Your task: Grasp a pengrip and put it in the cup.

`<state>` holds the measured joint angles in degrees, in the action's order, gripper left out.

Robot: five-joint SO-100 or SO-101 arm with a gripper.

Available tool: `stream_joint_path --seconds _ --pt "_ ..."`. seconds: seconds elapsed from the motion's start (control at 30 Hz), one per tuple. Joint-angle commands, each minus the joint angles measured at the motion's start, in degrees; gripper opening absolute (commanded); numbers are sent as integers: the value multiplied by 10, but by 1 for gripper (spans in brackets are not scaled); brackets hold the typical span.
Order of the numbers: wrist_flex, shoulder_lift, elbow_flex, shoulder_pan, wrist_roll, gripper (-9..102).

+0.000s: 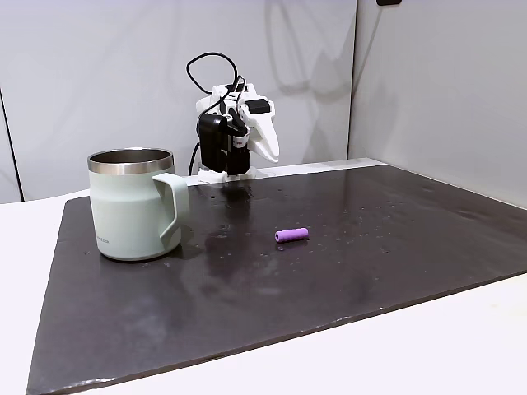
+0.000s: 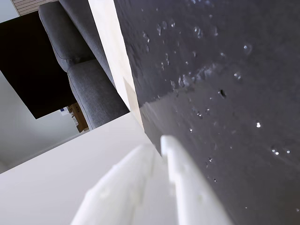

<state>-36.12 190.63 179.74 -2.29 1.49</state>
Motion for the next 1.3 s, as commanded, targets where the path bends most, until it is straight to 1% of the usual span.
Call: stream_joint_path --seconds 0.0,0.37,0.47,0.57,0.67,0.87,1.03,1.13,1.27 --pt "-2 6 30 -6 -10 0" --pt "-1 6 18 2 -4 0" --pt "-21 6 -26 14 -6 0" --pt "-54 6 -85 4 -36 0" --pt "-62 -7 -145 -8 -43 0" --pt "-88 -164 -316 -40 -31 0" --pt "-125 -304 -454 -35 -24 0" --pt "-165 -400 -547 -25 -4 0" --pt "-227 -529 -678 -4 18 4"
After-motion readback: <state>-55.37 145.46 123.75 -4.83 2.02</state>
